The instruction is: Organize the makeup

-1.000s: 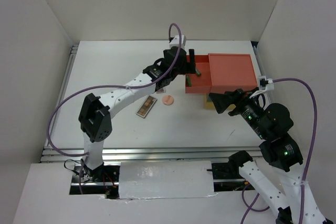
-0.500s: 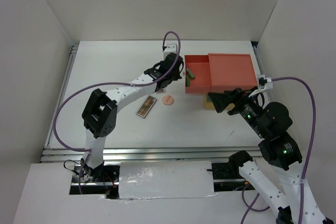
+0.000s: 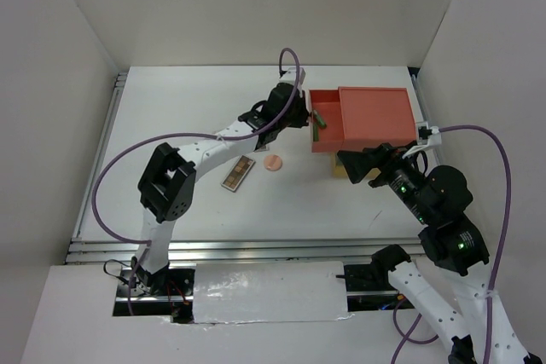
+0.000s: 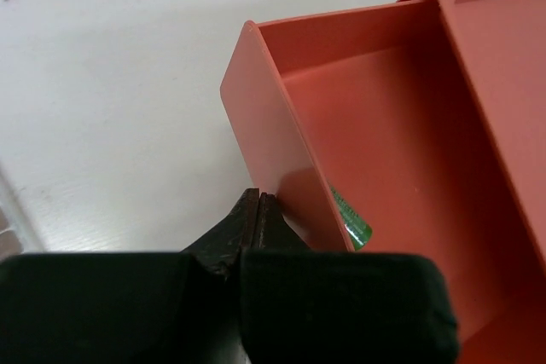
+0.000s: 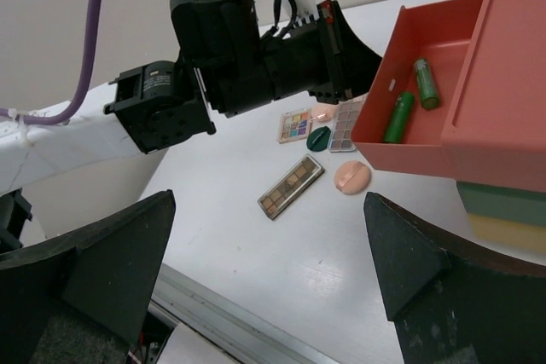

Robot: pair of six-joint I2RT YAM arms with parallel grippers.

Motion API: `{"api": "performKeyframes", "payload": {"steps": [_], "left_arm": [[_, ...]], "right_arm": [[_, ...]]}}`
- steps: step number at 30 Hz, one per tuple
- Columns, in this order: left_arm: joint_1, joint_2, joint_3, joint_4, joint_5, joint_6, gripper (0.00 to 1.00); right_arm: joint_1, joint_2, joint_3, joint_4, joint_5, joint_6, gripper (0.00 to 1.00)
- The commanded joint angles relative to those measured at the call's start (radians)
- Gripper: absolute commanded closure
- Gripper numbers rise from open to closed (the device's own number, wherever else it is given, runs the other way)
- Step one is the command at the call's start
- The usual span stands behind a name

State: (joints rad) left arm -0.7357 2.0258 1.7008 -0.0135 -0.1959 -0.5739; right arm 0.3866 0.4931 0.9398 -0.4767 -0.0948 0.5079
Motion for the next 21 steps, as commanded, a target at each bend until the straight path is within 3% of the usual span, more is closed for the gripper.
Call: {"api": "performKeyframes", "payload": {"steps": [1, 21], "left_arm": [[-0.007, 0.042, 0.060, 0.090, 0.076, 0.023, 1.00], [-0.031, 0.165, 0.163, 0.257, 0.277, -0.011, 1.00]], "right_arm": [[0.009, -0.001, 0.001, 0.039, -0.013, -0.006, 0.00], [0.006, 0.001, -0.018, 0.049, -0.028, -0.002, 0.00]]}}
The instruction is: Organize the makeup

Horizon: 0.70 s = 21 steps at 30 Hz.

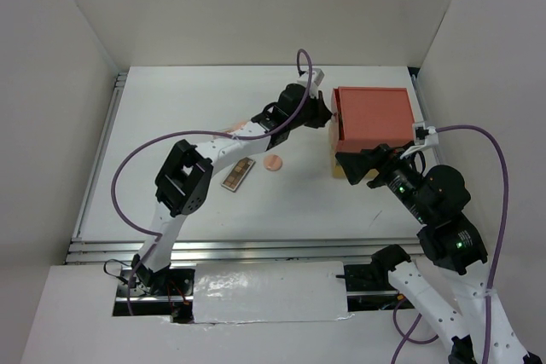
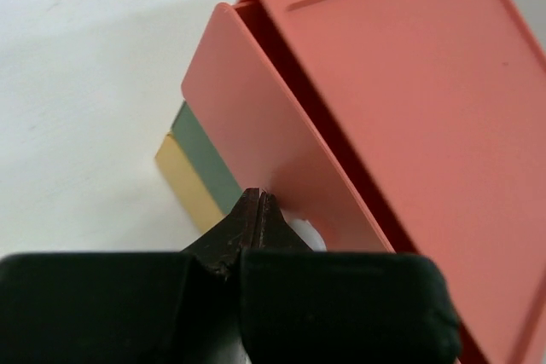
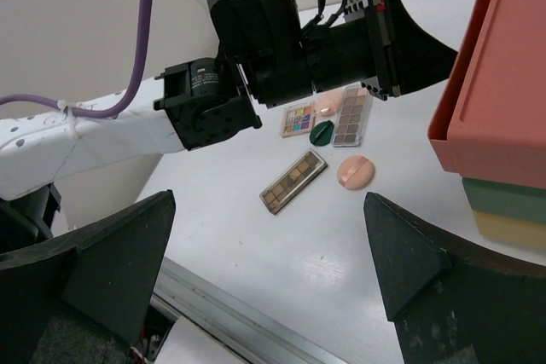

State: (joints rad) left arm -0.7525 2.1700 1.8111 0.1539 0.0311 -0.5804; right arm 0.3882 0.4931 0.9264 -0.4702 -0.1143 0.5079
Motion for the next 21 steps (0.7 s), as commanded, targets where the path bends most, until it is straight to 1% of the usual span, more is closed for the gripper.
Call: {"api": "performKeyframes", "payload": {"steps": [1, 13, 17, 19, 21], "left_arm": [[-0.016, 0.022, 0.050, 0.093, 0.059, -0.006, 1.00], [-0.018, 0.008, -0.006, 0.131, 0.067, -0.007, 1.00], [-0.018, 0.002, -0.039, 0.167, 0.084, -0.010, 1.00], [-0.018, 0.007, -0.036, 0.153, 0.076, -0.019, 1.00], [-0.012, 0.013, -0.027, 0.115, 0.009, -0.039, 0.98]], "right_arm": [[0.005, 0.001, -0.004, 0.044, -0.008, 0.000, 0.00], [0.005, 0.010, -0.006, 0.044, -0.008, 0.000, 0.00], [0.005, 0.009, -0.006, 0.047, -0.005, -0.002, 0.00], [0.005, 0.012, -0.004, 0.044, -0.007, -0.002, 0.00], [0.005, 0.012, -0.001, 0.039, -0.005, -0.005, 0.00]]}}
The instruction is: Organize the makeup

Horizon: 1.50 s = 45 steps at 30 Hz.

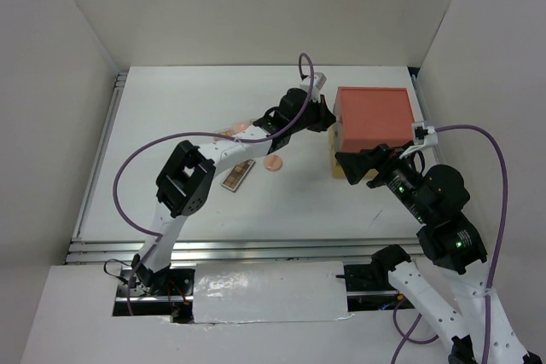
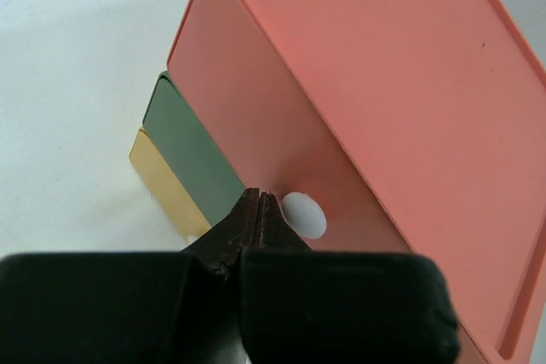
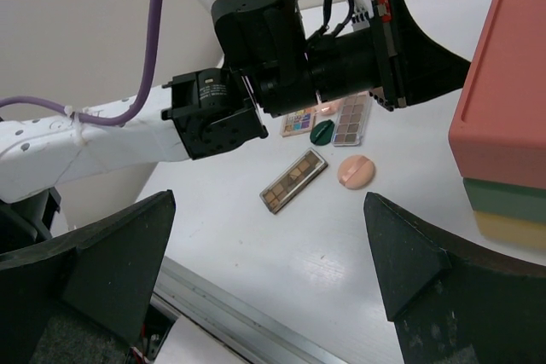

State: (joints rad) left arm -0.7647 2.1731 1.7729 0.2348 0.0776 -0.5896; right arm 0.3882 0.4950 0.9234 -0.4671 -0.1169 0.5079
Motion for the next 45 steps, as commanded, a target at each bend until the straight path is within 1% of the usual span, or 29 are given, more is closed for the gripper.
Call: {"api": "performKeyframes", "payload": {"steps": [1, 2, 3, 4, 5, 6, 8, 10, 11, 13, 18, 23, 25, 30, 38, 40, 45], "left_arm": [[0.004, 0.002, -0.006, -0.001, -0.070, -0.050, 0.97], [0.024, -0.005, -0.027, -0.002, -0.108, -0.099, 0.92], [0.037, -0.015, -0.061, 0.020, -0.102, -0.125, 0.85], [0.051, -0.035, -0.138, 0.106, -0.089, -0.154, 0.74], [0.064, -0.041, -0.171, 0.157, -0.053, -0.195, 0.59], [0.083, -0.044, -0.190, 0.190, -0.001, -0.213, 0.52], [0.093, -0.026, -0.185, 0.215, 0.036, -0.228, 0.44], [0.100, -0.001, -0.171, 0.233, 0.094, -0.237, 0.40], [0.107, 0.007, -0.173, 0.276, 0.118, -0.257, 0.37], [0.114, 0.037, -0.173, 0.317, 0.191, -0.288, 0.36], [0.143, 0.140, -0.139, 0.477, 0.352, -0.450, 0.34], [0.150, 0.215, -0.096, 0.550, 0.441, -0.541, 0.31], [0.153, 0.240, -0.092, 0.616, 0.479, -0.594, 0.30], [0.156, 0.263, -0.112, 0.699, 0.505, -0.660, 0.28], [0.160, 0.307, -0.081, 0.802, 0.528, -0.742, 0.28], [0.160, 0.315, -0.058, 0.785, 0.533, -0.740, 0.28], [0.160, 0.321, -0.064, 0.755, 0.521, -0.730, 0.31]], "right_arm": [[0.005, 0.008, 0.002, 0.035, -0.001, -0.005, 0.00], [0.005, 0.007, 0.002, 0.033, 0.002, -0.006, 0.00], [0.005, 0.005, 0.002, 0.033, 0.002, -0.006, 0.00], [0.005, 0.004, -0.001, 0.035, 0.002, -0.006, 0.00], [0.005, 0.005, -0.001, 0.036, 0.000, -0.006, 0.00], [0.005, 0.007, -0.003, 0.038, 0.000, -0.006, 0.00], [0.005, 0.011, -0.005, 0.041, -0.003, -0.006, 0.00], [0.008, 0.011, -0.008, 0.044, -0.007, -0.005, 0.00], [0.005, 0.011, -0.009, 0.045, -0.007, -0.003, 0.00], [0.005, 0.007, -0.012, 0.047, -0.003, -0.003, 0.00], [0.006, 0.001, -0.011, 0.038, 0.003, -0.008, 0.00], [0.008, -0.001, -0.014, 0.041, 0.003, -0.006, 0.00], [0.005, -0.001, -0.018, 0.042, 0.006, -0.006, 0.00], [0.008, -0.003, -0.021, 0.047, 0.002, -0.005, 0.00], [0.005, -0.001, -0.026, 0.048, 0.000, -0.003, 0.00], [0.008, -0.001, -0.026, 0.045, 0.003, -0.005, 0.00], [0.008, -0.006, -0.026, 0.044, 0.006, -0.005, 0.00]]}}
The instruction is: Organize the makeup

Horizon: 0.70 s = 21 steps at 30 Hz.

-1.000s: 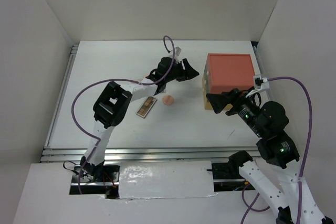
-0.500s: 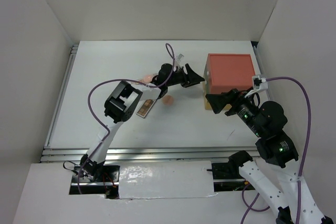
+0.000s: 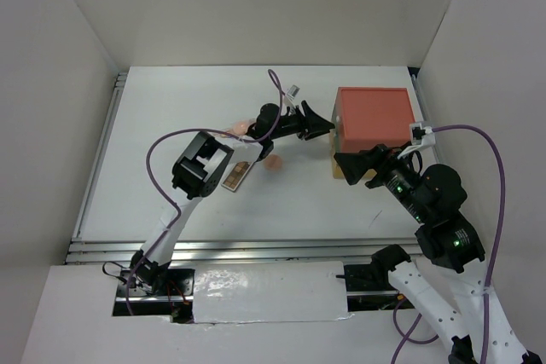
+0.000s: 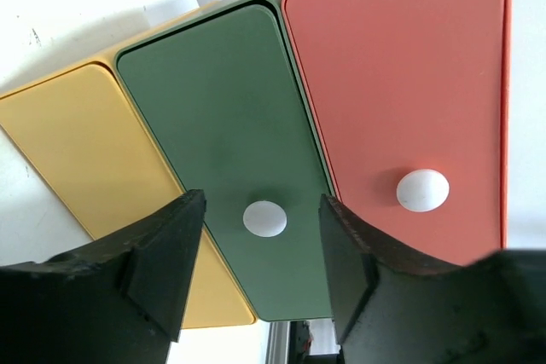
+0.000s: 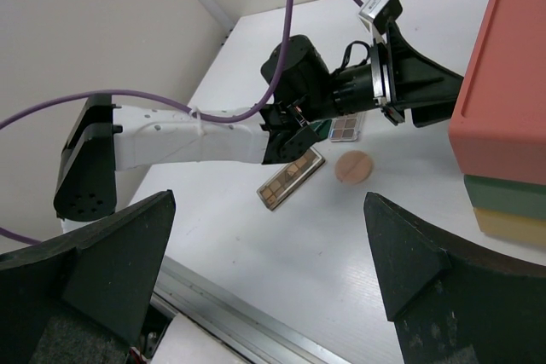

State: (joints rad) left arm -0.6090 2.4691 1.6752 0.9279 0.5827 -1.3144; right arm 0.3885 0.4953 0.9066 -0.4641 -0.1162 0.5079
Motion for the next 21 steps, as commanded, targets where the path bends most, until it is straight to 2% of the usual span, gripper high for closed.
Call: {"api": "performKeyframes", "payload": {"steps": [1, 6, 13, 21], "left_arm": [[0.005, 0.028, 0.035, 0.066, 0.019, -0.011, 0.33], [0.002, 0.050, 0.044, 0.072, 0.020, -0.029, 0.37], [-0.008, 0.048, 0.067, 0.042, 0.022, -0.016, 0.34], [-0.020, 0.074, 0.084, 0.072, 0.028, -0.048, 0.37]], "right_arm": [[0.004, -0.008, -0.011, 0.042, 0.006, -0.005, 0.00], [0.006, 0.000, -0.014, 0.050, 0.000, -0.002, 0.00], [0.007, 0.005, -0.014, 0.051, -0.002, -0.005, 0.00], [0.006, 0.003, -0.009, 0.045, 0.004, -0.006, 0.00]]}}
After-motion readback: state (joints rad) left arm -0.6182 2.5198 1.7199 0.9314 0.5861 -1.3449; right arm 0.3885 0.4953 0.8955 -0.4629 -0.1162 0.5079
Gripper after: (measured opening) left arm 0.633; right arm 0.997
